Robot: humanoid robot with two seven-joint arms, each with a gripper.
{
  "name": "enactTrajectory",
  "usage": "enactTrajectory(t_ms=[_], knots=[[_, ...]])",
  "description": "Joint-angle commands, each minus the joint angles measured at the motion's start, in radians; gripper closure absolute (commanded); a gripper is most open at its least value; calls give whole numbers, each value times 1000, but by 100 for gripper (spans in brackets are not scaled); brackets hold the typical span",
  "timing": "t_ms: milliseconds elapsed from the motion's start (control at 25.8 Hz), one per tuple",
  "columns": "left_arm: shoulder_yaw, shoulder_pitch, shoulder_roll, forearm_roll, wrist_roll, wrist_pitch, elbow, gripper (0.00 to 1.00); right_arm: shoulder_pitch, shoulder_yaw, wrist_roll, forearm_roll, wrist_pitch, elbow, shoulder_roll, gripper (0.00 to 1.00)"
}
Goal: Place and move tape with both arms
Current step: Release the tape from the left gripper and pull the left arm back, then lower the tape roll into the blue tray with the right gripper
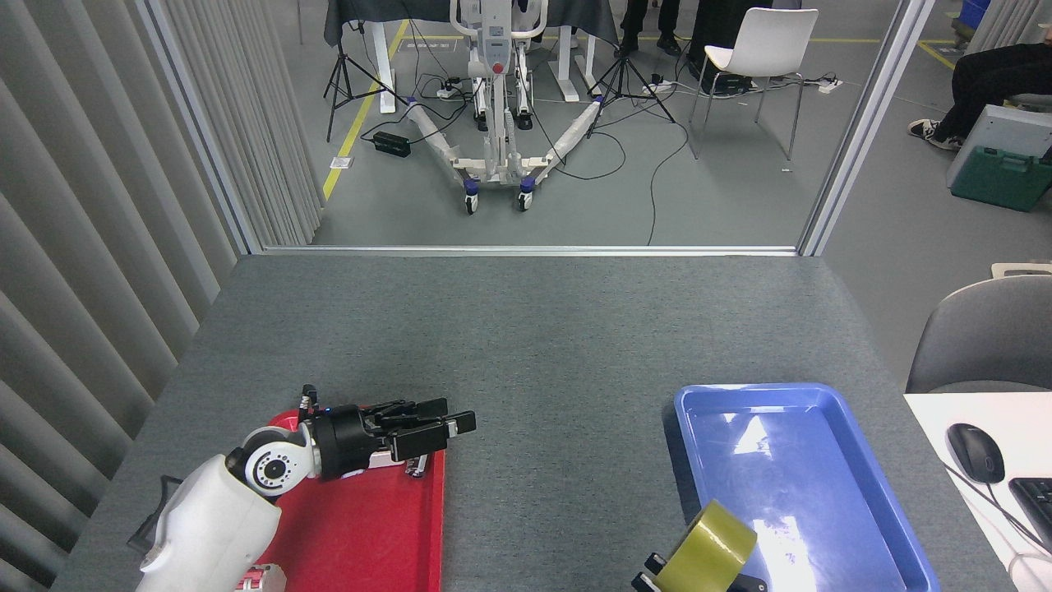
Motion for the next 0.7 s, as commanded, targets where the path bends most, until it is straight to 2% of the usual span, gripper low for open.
enactTrajectory(t_ms=[0,78,155,233,310,388,465,659], knots=[[39,100,58,-280,195,155,-138,16,-3,-40,1,-13,0,20,-8,100],[62,190,77,-489,385,255,-218,13,-11,-49,4,-21,0,57,-16,100],[63,284,77,-702,539,401,-292,10,-16,-47,4,-21,0,92,-27,100],[63,366,58,-831,645,576,-378,9,-26,-52,4,-24,0,97,-43,100],[65,432,25,-843,737,712,-437,3,-36,-77,12,-56,0,92,-59,100],[70,471,15,-851,806,786,-454,1,-49,-109,64,-90,0,94,-73,100],[88,480,3,-851,830,791,-451,1,-77,-112,156,-91,15,95,-91,100],[157,554,-80,-854,841,807,-454,1,-142,-103,359,-87,321,86,-108,100]])
